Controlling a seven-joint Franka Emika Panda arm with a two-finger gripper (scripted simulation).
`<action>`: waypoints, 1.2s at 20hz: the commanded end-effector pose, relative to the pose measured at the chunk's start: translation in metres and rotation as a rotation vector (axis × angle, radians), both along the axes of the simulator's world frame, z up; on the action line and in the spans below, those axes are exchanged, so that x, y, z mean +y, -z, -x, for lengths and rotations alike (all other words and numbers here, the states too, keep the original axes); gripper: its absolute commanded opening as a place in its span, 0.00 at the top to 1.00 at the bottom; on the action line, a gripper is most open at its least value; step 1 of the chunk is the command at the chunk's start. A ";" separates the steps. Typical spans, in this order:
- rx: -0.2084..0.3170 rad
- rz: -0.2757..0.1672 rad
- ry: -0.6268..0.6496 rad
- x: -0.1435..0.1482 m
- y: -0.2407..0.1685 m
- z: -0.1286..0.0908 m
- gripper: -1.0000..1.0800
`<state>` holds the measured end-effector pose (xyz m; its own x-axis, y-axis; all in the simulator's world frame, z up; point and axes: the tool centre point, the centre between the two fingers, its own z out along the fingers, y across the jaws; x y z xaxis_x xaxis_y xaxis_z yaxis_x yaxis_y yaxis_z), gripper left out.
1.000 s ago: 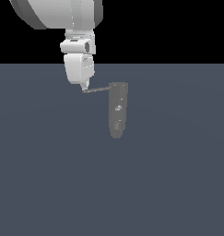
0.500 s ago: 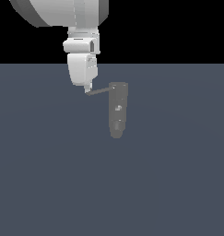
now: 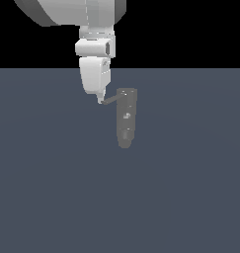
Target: Turn on the faucet by rotating a designated handle.
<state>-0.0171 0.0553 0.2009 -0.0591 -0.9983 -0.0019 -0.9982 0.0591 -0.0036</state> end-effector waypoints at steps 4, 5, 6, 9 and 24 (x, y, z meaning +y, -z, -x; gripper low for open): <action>0.003 0.002 0.003 -0.015 0.000 0.016 1.00; 0.003 0.002 0.003 -0.017 0.000 0.018 1.00; 0.003 0.002 0.003 -0.019 0.000 0.021 1.00; 0.003 0.002 0.003 -0.026 -0.001 0.029 1.00; 0.003 0.001 0.000 -0.099 0.000 0.031 1.00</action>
